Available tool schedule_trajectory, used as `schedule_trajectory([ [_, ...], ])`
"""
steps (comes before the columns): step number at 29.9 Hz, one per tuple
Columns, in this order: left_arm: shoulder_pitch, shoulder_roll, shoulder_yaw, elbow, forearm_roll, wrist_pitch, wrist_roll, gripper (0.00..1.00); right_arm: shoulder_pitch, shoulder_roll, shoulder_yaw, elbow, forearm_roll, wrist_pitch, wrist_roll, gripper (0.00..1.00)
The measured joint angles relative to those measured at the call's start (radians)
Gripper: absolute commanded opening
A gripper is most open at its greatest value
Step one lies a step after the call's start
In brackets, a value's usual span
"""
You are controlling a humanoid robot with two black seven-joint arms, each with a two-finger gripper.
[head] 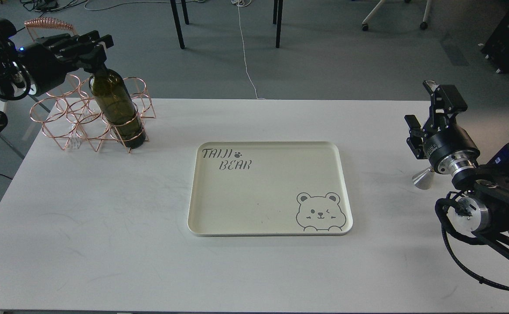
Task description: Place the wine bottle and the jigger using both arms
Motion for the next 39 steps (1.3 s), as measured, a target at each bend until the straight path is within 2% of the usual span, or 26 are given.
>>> schedule_trajectory([
  [1, -0.001, 0.0, 0.0, 0.0, 0.0, 0.0, 0.0, 0.84, 0.0, 0.0, 0.0, 0.0, 0.0, 0.0, 0.0, 0.96],
  [2, -0.002, 0.0, 0.0, 0.0, 0.0, 0.0, 0.0, 0.99, 0.0, 0.0, 0.0, 0.0, 0.0, 0.0, 0.0, 0.96],
  [16, -0.007, 0.005, -0.002, -0.007, -0.007, -0.003, 0.0, 0.99, 0.0, 0.0, 0.0, 0.0, 0.0, 0.0, 0.0, 0.96],
  [22, -0.031, 0.068, -0.006, -0.039, -0.014, -0.012, 0.0, 0.99, 0.0, -0.004, 0.0, 0.001, 0.0, 0.0, 0.0, 0.96],
  [28, -0.094, 0.178, -0.018, -0.153, -0.044, -0.087, 0.0, 0.99, 0.0, -0.003, 0.0, 0.002, 0.0, 0.0, 0.0, 0.99],
  [31, -0.122, 0.203, -0.028, -0.221, -0.169, -0.098, 0.0, 0.99, 0.0, 0.003, 0.011, 0.002, 0.0, 0.001, 0.0, 0.99],
  [36, -0.123, 0.195, -0.045, -0.395, -0.6, -0.091, 0.0, 0.99, 0.002, 0.037, 0.029, 0.0, 0.0, 0.005, 0.0, 0.99],
  [39, -0.07, 0.163, -0.048, -0.515, -0.864, -0.086, 0.0, 0.99, 0.004, 0.057, 0.031, 0.0, 0.0, 0.004, 0.0, 0.99],
])
